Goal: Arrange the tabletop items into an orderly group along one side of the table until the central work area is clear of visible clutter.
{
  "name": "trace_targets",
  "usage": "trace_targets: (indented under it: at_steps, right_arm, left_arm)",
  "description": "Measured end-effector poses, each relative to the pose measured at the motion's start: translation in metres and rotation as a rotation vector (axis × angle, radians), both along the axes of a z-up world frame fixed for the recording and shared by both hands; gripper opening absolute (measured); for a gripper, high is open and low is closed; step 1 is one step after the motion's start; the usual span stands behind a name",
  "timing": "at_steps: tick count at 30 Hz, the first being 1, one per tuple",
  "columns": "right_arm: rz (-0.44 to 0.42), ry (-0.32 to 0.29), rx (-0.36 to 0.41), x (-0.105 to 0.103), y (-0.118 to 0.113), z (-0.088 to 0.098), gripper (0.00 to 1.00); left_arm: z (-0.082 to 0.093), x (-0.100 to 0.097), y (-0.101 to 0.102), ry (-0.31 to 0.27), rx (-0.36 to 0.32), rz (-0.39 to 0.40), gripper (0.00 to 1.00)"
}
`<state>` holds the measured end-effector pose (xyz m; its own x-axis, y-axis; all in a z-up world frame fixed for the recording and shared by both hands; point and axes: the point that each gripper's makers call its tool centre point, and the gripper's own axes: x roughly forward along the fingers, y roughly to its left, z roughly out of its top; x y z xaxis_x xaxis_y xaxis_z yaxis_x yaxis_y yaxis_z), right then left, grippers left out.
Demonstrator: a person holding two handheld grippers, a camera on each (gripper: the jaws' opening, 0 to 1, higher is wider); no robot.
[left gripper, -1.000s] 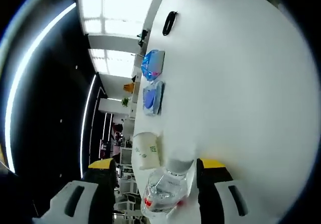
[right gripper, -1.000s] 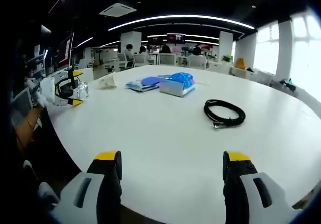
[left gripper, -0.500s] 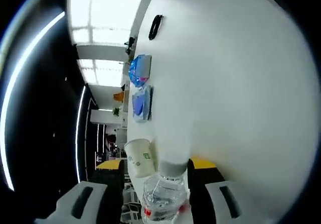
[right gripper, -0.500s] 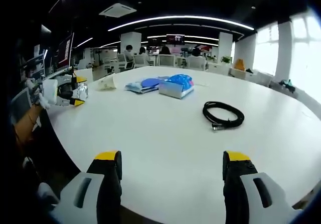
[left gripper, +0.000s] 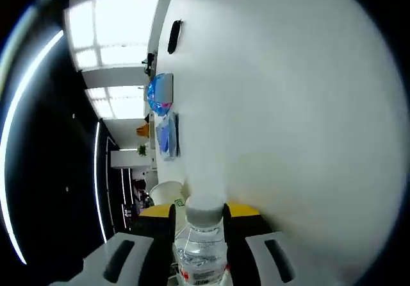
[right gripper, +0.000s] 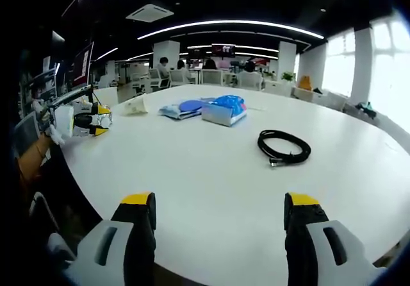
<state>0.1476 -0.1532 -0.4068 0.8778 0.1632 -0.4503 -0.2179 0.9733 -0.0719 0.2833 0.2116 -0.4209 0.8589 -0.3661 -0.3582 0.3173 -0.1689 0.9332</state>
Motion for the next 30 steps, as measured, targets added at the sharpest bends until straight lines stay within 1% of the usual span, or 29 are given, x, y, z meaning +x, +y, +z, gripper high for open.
trace_targets:
  at_steps: [4,7,8,9,10,21,24,27,30]
  right_arm:
    - [0.0,0.002,-0.001,0.0,0.0,-0.0007,0.79]
    - [0.002,0.0,0.001,0.0004,0.0005,-0.0005,0.79]
    - [0.003,0.002,-0.001,0.0003,0.0007,-0.0007,0.79]
    - [0.005,0.002,-0.002,0.0003,0.0009,-0.0009,0.79]
    - [0.006,0.004,-0.003,0.0002,0.0012,-0.0013,0.79]
    - [0.0,0.005,-0.003,-0.0004,-0.0008,-0.0018,0.78]
    - [0.0,0.007,-0.004,-0.001,-0.0009,-0.0026,0.78]
    - [0.0,0.012,-0.008,-0.0015,-0.0011,-0.0036,0.78]
    - [-0.003,0.01,-0.004,-0.0014,-0.0016,-0.0035,0.78]
  left_arm:
    - [-0.0007,0.0006,-0.0004,0.003,0.026,-0.015,0.28]
    - [-0.0032,0.0001,-0.0011,0.015,0.048,-0.027,0.25]
    - [-0.0046,-0.0004,-0.0008,0.023,0.054,-0.027,0.22]
    - [-0.0064,-0.0007,-0.0007,0.029,0.059,-0.028,0.22]
    - [-0.0057,-0.0009,-0.001,0.022,0.061,-0.031,0.22]
    - [-0.0062,-0.0006,-0.0006,0.047,0.058,-0.025,0.22]
    - [-0.0055,0.0,-0.0014,0.065,0.047,-0.008,0.21]
    - [-0.0061,-0.0001,-0.0008,0.064,0.056,-0.002,0.21]
    - [-0.0062,0.0023,0.0006,0.07,0.05,-0.01,0.21]
